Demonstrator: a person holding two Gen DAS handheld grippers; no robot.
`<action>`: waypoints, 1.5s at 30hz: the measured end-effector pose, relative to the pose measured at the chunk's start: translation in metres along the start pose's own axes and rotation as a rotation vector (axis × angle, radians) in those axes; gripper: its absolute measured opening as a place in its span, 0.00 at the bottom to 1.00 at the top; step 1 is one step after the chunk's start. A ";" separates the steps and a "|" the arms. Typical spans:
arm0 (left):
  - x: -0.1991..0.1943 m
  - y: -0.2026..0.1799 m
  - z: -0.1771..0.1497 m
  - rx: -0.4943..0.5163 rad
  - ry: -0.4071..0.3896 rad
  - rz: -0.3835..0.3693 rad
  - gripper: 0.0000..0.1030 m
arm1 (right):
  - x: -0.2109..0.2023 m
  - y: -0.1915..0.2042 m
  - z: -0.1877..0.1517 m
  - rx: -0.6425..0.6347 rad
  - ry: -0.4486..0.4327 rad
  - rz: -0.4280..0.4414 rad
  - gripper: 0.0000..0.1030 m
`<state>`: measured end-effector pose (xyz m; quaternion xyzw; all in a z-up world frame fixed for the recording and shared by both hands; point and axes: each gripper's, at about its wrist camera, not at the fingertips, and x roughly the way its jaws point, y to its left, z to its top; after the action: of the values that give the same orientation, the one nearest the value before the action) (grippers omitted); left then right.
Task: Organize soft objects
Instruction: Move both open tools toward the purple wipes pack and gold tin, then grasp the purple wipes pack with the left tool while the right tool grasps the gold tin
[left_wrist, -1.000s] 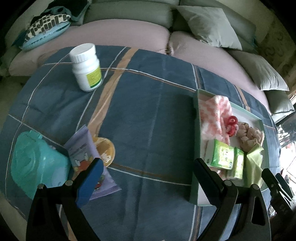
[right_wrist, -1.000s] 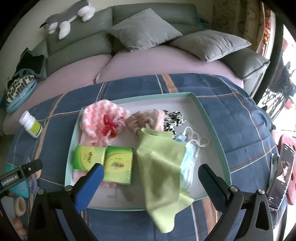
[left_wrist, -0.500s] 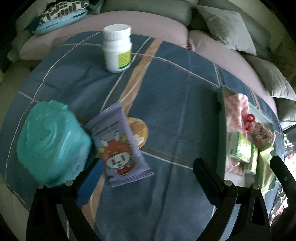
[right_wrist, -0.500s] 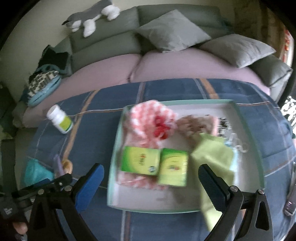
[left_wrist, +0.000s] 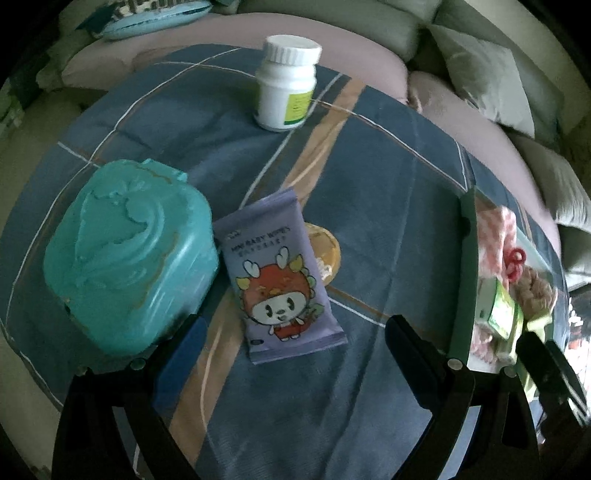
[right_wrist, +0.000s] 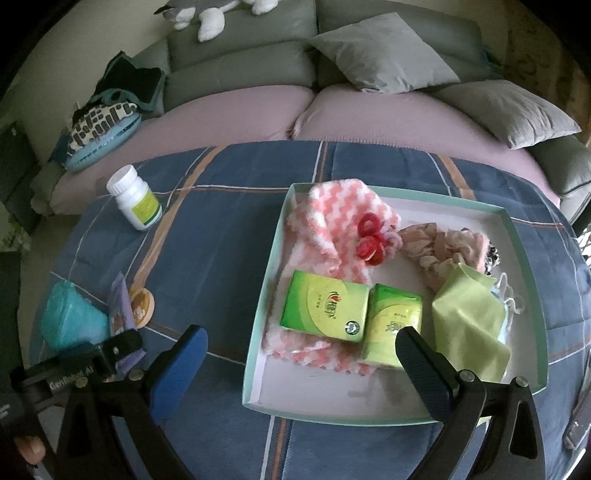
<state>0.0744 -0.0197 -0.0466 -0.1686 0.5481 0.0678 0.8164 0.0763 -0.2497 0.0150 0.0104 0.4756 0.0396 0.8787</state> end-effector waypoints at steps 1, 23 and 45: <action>0.001 0.001 0.001 -0.010 0.001 -0.005 0.94 | 0.000 0.001 0.000 -0.001 0.001 0.005 1.00; 0.015 0.019 -0.002 -0.147 0.000 0.025 0.79 | 0.017 0.017 0.000 -0.052 0.046 0.052 1.00; 0.026 0.022 -0.004 -0.146 0.016 0.042 0.58 | 0.022 0.021 -0.001 -0.074 0.061 0.047 1.00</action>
<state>0.0747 -0.0020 -0.0762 -0.2168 0.5518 0.1232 0.7958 0.0857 -0.2266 -0.0028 -0.0123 0.4999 0.0783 0.8625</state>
